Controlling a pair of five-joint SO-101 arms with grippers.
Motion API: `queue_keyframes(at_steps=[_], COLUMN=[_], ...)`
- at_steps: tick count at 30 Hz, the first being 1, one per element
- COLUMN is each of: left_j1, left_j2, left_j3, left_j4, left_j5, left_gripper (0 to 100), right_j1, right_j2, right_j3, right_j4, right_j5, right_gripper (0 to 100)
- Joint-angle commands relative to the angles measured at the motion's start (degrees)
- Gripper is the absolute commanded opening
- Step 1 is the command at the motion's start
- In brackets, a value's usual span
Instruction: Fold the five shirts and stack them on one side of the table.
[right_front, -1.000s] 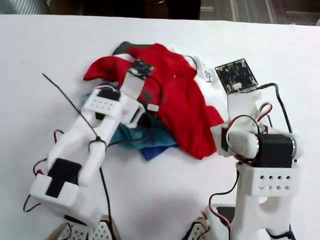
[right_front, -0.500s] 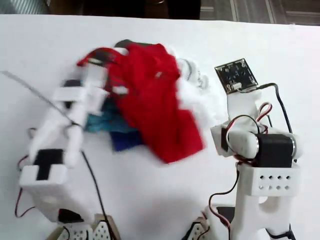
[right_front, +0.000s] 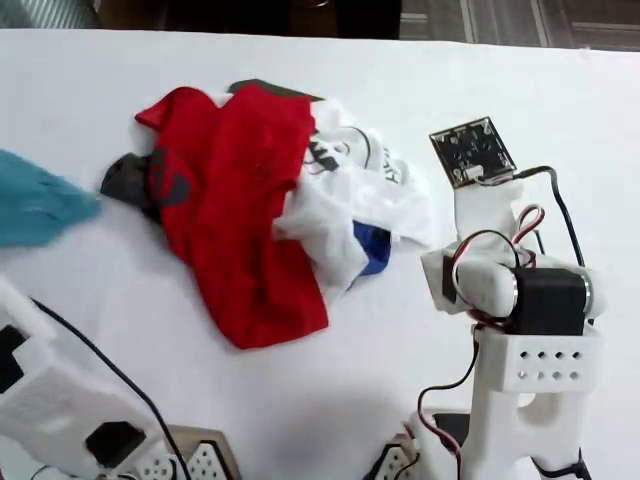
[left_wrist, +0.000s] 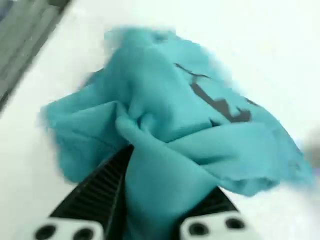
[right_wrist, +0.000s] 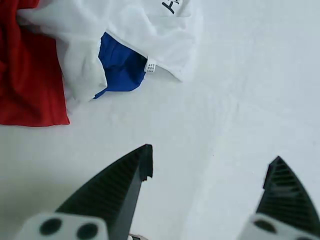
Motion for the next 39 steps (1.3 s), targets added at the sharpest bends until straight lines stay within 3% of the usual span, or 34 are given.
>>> queue_keyframes(at_steps=[1, 6, 13, 16, 24, 28, 33, 39], left_j1=[-2.1, -1.8, 5.2, 10.8, 32.5, 44.0, 49.2, 50.4], left_j2=[-0.9, -0.4, -0.9, -0.5, -0.2, 2.3, 12.5, 28.0], left_j3=[-4.4, -4.1, -4.6, -3.5, -0.8, 3.1, 5.3, -0.7], left_j4=[2.8, 8.8, 25.7, 29.7, 28.9, 24.7, 14.9, 13.7], left_j5=[-0.3, 0.0, 0.3, 2.4, 11.7, 17.1, 20.6, 20.4], left_gripper=[3, 4, 40, 41, 40, 40, 40, 40], right_j1=[0.4, 0.4, 0.3, 0.3, 0.3, 0.3, 0.8, 0.4], right_j2=[-1.1, -1.1, -0.9, -0.9, -0.9, -0.9, -1.4, -1.3], right_j3=[-0.2, -0.5, -0.3, -0.3, -0.2, -0.2, -0.2, -0.2], right_j4=[0.8, 0.8, 0.8, 0.8, 0.8, 0.8, 0.9, 1.0], right_j5=[-0.1, 0.4, 0.4, 0.4, 3.9, 4.0, 4.5, 4.1], right_gripper=[35.1, 35.1, 35.1, 35.1, 35.1, 35.1, 35.1, 35.1])
